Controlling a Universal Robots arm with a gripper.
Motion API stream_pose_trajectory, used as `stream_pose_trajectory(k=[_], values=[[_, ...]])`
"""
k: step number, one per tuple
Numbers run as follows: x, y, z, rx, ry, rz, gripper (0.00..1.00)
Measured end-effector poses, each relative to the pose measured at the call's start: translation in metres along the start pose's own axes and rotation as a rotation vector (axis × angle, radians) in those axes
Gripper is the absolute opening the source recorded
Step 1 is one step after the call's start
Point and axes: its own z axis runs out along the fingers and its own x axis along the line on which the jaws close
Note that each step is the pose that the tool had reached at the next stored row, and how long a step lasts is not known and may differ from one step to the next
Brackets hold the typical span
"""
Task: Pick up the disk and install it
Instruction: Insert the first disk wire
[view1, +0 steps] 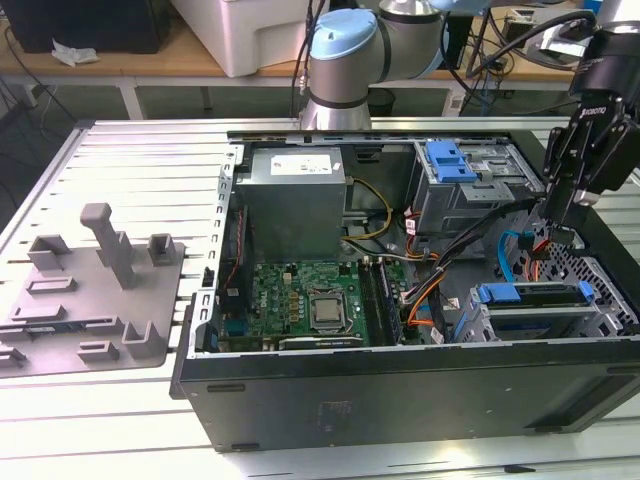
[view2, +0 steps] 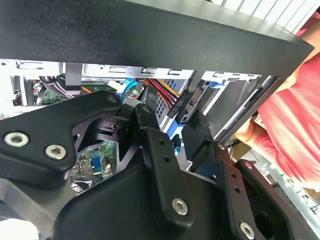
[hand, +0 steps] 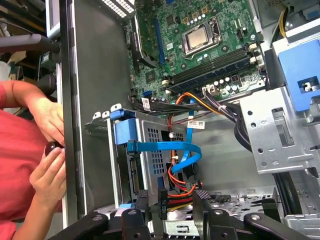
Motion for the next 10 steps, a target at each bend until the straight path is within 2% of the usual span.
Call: stream_pose_trajectory(k=[6,10], values=[[0.0,0.0,0.0,0.0,-0.0002,0.0,0.47],[0.0043,-0.0014,0.0025,0.001,-0.0008,0.001,0.47]])
